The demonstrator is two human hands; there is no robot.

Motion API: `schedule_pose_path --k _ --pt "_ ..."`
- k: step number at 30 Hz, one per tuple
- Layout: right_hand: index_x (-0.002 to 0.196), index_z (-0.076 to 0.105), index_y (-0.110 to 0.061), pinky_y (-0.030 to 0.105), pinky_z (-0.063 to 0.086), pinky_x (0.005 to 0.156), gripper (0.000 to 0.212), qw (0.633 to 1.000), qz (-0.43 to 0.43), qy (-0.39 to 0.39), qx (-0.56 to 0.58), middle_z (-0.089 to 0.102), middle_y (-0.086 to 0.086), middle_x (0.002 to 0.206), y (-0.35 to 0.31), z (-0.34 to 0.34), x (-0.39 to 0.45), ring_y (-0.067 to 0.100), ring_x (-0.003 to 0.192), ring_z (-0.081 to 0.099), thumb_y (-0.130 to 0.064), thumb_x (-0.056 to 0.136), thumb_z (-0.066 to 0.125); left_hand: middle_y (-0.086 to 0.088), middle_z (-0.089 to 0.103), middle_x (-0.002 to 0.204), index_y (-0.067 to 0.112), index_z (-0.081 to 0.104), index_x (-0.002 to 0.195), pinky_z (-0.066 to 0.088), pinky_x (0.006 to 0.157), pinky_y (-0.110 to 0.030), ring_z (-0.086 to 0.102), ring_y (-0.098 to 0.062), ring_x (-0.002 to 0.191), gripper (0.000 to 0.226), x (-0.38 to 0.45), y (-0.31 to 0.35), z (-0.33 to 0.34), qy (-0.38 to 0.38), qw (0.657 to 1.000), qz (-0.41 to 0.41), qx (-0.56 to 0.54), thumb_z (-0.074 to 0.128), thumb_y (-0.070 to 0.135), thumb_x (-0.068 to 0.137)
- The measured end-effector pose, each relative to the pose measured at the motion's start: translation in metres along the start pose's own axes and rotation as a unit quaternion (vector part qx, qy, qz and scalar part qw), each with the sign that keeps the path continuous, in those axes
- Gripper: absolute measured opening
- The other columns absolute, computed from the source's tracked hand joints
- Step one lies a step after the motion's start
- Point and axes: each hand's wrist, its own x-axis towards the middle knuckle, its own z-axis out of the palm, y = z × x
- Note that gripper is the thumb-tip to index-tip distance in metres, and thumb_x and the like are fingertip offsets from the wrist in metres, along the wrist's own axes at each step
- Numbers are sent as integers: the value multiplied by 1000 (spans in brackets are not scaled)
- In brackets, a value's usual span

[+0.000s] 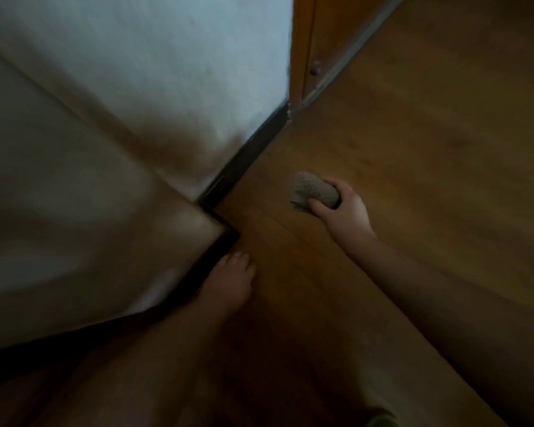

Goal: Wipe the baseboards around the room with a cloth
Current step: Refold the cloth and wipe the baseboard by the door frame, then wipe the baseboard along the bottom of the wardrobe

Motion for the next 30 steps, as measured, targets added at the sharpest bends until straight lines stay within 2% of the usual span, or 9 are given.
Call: schedule_pose_path --k 4,6,9,11,13,19,25,28,30 --pt "123 52 -38 7 46 60 41 995 66 54 54 56 -25 102 -40 -36 -72 -11 89 57 -33 87 72 -10 35 154 17 40 147 29 115 -42 30 -28 142 46 -56 22 -57 10 998 -41 -49 41 32 103" --pt "117 49 -44 0 43 59 41 991 82 83 73 54 -28 102 -66 -57 -110 -22 89 52 -32 86 73 -7 37 154 21 38 148 34 114 -41 33 -24 142 49 -84 43 -92 17 992 -48 -115 44 38 103" --pt "117 51 -43 0 43 63 41 984 93 124 88 58 -29 100 -112 -99 -166 -19 93 53 -33 84 74 -3 37 155 25 35 151 40 112 -39 37 -20 142 54 -132 72 -147 30 982 -44 -182 45 44 102" --pt "117 52 -44 2 44 68 41 983 86 137 91 58 -33 103 -139 -124 -197 -15 97 55 -34 83 74 -1 37 156 25 35 152 41 111 -36 38 -18 141 53 -159 83 -175 36 977 -32 -205 46 43 102" --pt "115 52 -47 4 45 72 42 981 83 147 92 57 -36 107 -178 -164 -232 -12 99 56 -32 83 75 1 36 156 25 34 152 41 110 -33 38 -18 141 51 -196 93 -218 8 966 -21 -257 46 38 104" --pt "118 54 -43 21 54 80 46 983 60 164 55 60 -26 108 -289 -281 -328 -3 102 59 -29 81 77 6 34 158 31 33 152 36 111 -32 34 -13 143 53 -315 121 -349 -13 940 29 -341 43 48 103" --pt "122 60 -26 10 47 83 48 989 -12 144 25 60 -20 114 -377 -360 -393 -5 107 57 -26 79 80 23 40 148 47 41 143 35 106 -28 36 3 132 68 -420 145 -457 27 891 88 -444 36 79 83" --pt "121 60 -25 11 48 83 47 989 -37 141 31 59 -19 112 -406 -385 -414 -5 105 57 -23 79 80 31 40 142 65 42 131 35 101 -21 37 7 129 59 -455 151 -497 27 877 101 -470 40 86 77" --pt "121 60 -25 10 47 82 47 988 -54 145 29 60 -18 112 -419 -399 -420 -4 104 57 -23 78 81 34 44 137 69 43 126 37 97 -17 41 6 129 51 -466 153 -523 33 874 96 -474 43 84 77"
